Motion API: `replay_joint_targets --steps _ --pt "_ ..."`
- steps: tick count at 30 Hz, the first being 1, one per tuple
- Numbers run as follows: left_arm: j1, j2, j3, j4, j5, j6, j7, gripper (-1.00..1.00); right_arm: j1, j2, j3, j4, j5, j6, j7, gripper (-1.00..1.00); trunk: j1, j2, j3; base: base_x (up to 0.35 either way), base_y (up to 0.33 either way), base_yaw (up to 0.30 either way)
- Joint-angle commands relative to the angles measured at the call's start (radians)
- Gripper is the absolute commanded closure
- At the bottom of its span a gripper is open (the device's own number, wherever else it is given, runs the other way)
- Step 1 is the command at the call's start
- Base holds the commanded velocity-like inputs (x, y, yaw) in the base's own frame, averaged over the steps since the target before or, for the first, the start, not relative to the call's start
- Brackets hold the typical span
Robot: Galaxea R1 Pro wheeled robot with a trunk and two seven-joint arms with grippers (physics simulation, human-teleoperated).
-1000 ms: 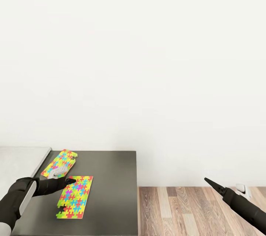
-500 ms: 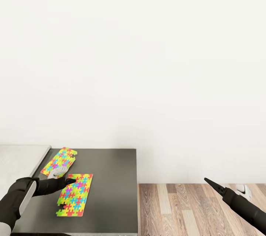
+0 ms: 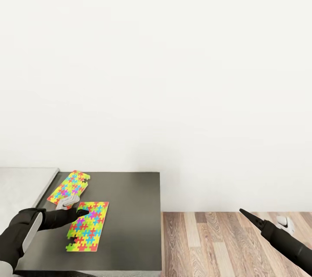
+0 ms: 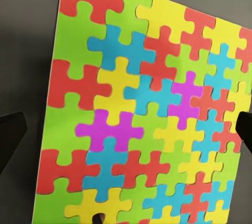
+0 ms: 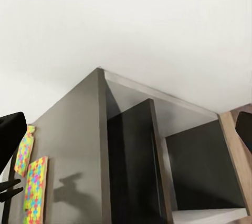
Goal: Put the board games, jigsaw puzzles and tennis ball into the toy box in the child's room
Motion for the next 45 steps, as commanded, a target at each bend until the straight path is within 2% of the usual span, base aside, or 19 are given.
replay_joint_targets --steps 1,9,30,37,45 --pt "-0.001 0.000 0.002 0.000 0.006 0.008 0.001 -1.00 -0.001 0.000 -0.001 0.000 0.000 0.005 0.003 -1.00 0.000 -0.002 -0.004 0.000 0.000 0.000" --pt "-0.001 0.001 0.002 0.000 0.006 0.008 0.001 -1.00 -0.001 0.000 -0.001 0.000 0.000 0.005 0.003 -1.00 0.000 -0.002 -0.012 0.000 0.000 0.000" --pt "-0.001 0.003 0.002 0.000 0.007 0.005 -0.001 -1.00 -0.001 0.000 0.000 -0.002 -0.001 0.005 0.003 -1.00 0.000 -0.002 -0.013 0.000 0.000 0.000" --pt "-0.001 0.026 0.002 0.008 0.009 0.003 -0.001 -1.00 -0.001 -0.001 0.000 -0.002 -0.002 0.005 0.003 -1.00 0.000 -0.002 -0.013 0.000 0.000 0.000" --pt "-0.001 0.037 0.004 0.035 0.008 -0.001 -0.002 -1.00 -0.001 0.000 0.000 -0.002 -0.002 0.005 0.003 -1.00 0.000 -0.002 -0.015 0.000 0.000 0.000"
